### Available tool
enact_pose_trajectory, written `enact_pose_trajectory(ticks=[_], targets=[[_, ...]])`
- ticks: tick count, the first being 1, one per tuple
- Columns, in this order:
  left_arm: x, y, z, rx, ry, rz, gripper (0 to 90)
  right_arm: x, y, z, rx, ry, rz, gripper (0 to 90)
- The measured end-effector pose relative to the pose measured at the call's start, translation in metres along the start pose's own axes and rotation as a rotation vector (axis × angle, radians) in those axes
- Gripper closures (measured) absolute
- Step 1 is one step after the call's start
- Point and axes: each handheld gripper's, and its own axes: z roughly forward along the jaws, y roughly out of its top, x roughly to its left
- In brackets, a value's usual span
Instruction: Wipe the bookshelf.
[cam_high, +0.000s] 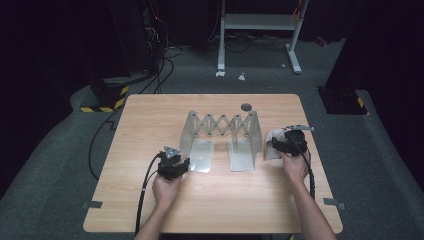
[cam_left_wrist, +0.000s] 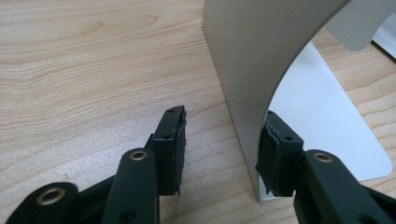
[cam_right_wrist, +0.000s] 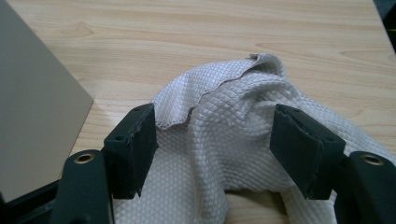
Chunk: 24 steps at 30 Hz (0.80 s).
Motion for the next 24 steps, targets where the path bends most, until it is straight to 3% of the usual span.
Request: enact_pose_trajectory(ticks=[5,13,15,16,19,24], targets=[[0.0,0.0,0.0,0.0,0.004,0.002,55.8,0.0,-0.003,0.012,0.016,-0.001,0.02,35.8],[0.0,0.0,0.0,0.0,0.004,0.002,55.7,-0.002,-0.01,0.026,0.088,0.006,0.03,53.1],[0.0,0.0,0.0,0.0,0.005,0.002,55.4,-0.004,-0.01,0.025,0.086,-0.009,0.008,63.8],[0.0,0.0,0.0,0.0,0.006,0.002,55.4,-0.004,-0.01,0.025,0.086,-0.009,0.008,63.8],[0.0,0.0,0.0,0.0,0.006,0.002,55.3,-0.007,-0.011,0.023,0.091,-0.007,0.004,75.2],[-0.001,0.0,0.0,0.0,0.01,0.005,55.2,-0.006,-0.016,0.019,0.089,0.018,-0.036,86.0]])
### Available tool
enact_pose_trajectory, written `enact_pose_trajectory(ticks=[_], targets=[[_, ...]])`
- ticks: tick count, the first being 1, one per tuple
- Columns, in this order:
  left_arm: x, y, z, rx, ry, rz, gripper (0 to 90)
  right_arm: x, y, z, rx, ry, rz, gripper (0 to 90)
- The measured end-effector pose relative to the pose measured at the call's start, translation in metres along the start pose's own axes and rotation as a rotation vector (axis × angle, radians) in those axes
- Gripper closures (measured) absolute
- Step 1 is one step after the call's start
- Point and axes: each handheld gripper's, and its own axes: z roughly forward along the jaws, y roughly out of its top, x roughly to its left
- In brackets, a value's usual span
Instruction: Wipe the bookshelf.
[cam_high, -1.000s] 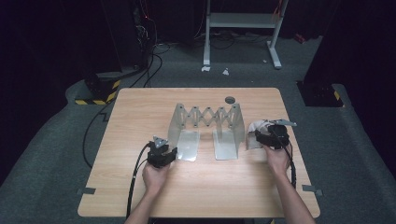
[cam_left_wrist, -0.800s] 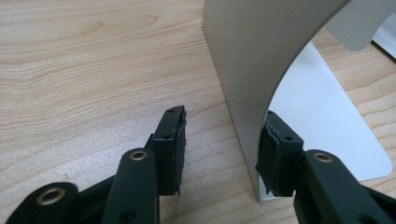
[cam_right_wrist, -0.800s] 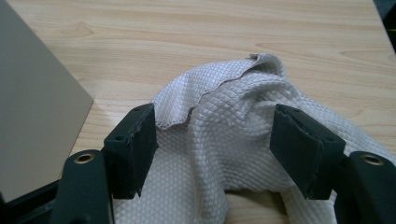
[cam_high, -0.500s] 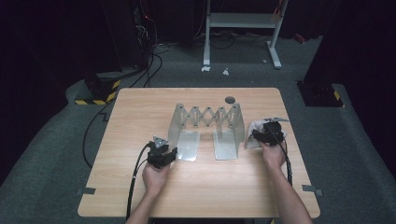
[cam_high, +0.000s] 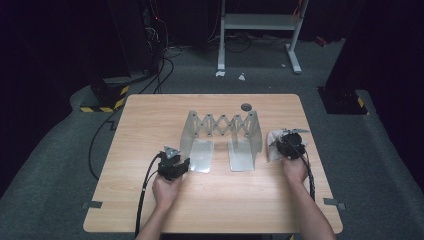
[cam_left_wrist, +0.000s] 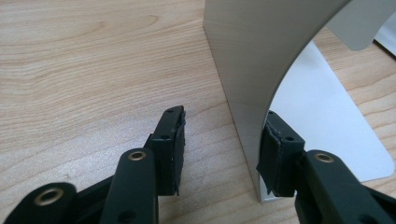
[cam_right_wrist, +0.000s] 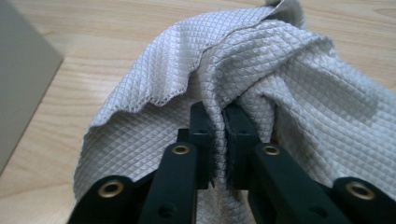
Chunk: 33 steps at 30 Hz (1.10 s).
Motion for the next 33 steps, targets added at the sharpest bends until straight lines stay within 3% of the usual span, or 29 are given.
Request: enact_pose_trajectory(ticks=[10,15,21,27,33], targets=[[0.0,0.0,0.0,0.001,-0.001,0.0,55.4,0.009,-0.012,-0.014,-0.011,0.113,-0.064,88.0],[-0.001,0.0,0.0,0.001,0.001,0.001,55.4,0.028,-0.023,-0.031,-0.025,0.201,-0.116,88.1],[-0.001,0.0,0.0,0.004,0.006,0.008,55.5,0.049,-0.03,-0.036,-0.013,0.271,-0.158,88.1],[-0.001,0.0,0.0,0.001,0.005,0.003,60.5,0.06,-0.037,-0.031,0.011,0.3,-0.167,88.1],[0.0,0.0,-0.001,0.001,0.005,-0.005,64.8,0.062,-0.037,-0.033,0.005,0.319,-0.154,88.1]])
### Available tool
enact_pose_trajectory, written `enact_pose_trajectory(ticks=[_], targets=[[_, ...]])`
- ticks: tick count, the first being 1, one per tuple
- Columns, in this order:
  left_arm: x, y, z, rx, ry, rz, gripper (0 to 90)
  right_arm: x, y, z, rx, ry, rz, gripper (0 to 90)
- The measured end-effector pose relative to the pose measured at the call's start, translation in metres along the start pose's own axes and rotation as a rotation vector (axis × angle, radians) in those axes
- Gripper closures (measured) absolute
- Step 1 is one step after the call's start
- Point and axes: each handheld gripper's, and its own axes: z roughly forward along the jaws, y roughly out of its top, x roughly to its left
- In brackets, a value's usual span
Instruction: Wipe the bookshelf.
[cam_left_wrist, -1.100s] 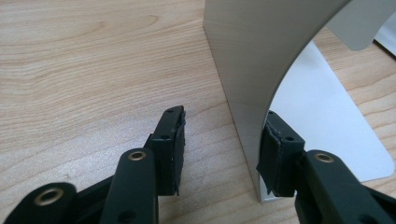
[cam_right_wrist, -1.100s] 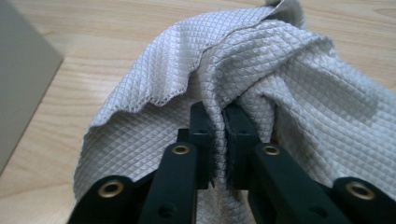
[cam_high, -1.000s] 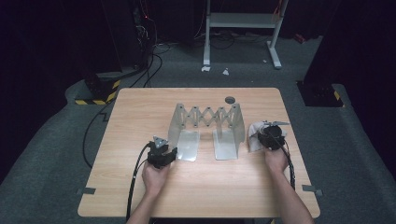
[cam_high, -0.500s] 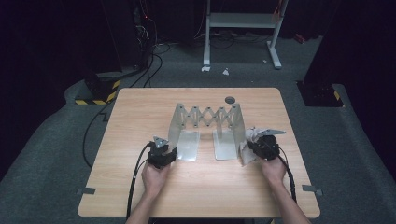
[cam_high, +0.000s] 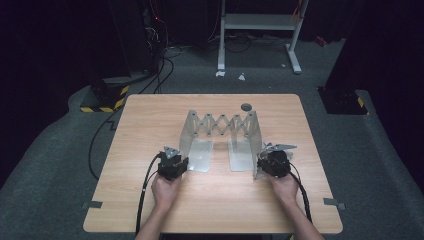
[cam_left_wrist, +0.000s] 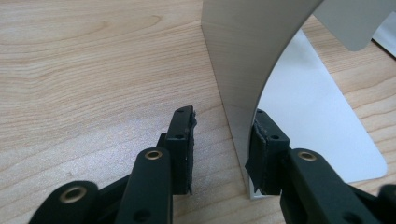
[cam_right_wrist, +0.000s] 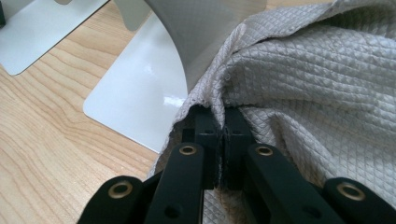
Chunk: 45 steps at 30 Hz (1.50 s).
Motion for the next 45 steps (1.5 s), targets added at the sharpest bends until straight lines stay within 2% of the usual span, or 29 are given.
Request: enact_pose_trajectory(ticks=[11,20,45], targets=[[0.001,0.0,0.0,-0.001,-0.006,-0.011,68.4,0.002,0.0,0.0,-0.004,-0.004,-0.005,88.1],[0.001,0.0,0.0,-0.002,-0.009,-0.011,69.1,0.003,-0.001,-0.001,-0.016,0.009,0.009,88.1],[0.001,0.0,0.0,0.001,-0.009,-0.004,69.1,0.013,0.014,-0.024,-0.088,0.049,-0.023,88.3]])
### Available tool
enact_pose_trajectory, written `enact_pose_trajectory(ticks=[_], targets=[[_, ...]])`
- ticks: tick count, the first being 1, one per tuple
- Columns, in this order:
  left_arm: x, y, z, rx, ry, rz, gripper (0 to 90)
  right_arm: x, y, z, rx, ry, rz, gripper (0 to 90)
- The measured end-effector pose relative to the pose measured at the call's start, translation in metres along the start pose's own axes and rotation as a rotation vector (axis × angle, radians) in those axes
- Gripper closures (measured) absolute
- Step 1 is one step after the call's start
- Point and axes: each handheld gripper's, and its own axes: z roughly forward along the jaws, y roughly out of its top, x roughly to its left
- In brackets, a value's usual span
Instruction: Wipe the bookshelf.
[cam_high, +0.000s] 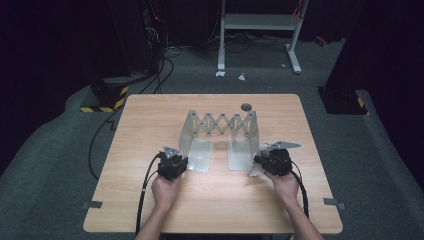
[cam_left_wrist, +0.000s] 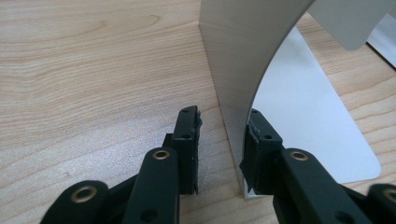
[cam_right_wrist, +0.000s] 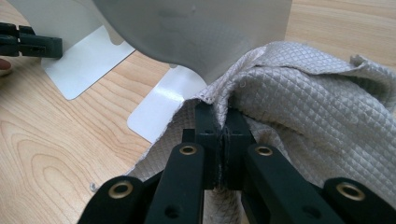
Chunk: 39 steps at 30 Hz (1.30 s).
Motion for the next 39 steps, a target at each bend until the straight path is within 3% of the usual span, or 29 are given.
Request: enact_pose_trajectory(ticks=[19,26,39], targets=[[0.0,0.0,0.0,0.001,-0.004,0.001,69.6,0.003,0.006,-0.011,-0.036,0.007,-0.013,88.3],[0.0,0.0,0.0,0.001,-0.003,0.001,69.8,0.001,0.007,-0.018,-0.069,0.021,0.005,88.3],[0.0,0.0,0.0,0.001,-0.002,0.001,70.1,0.006,0.026,-0.038,-0.125,0.034,-0.032,88.4]])
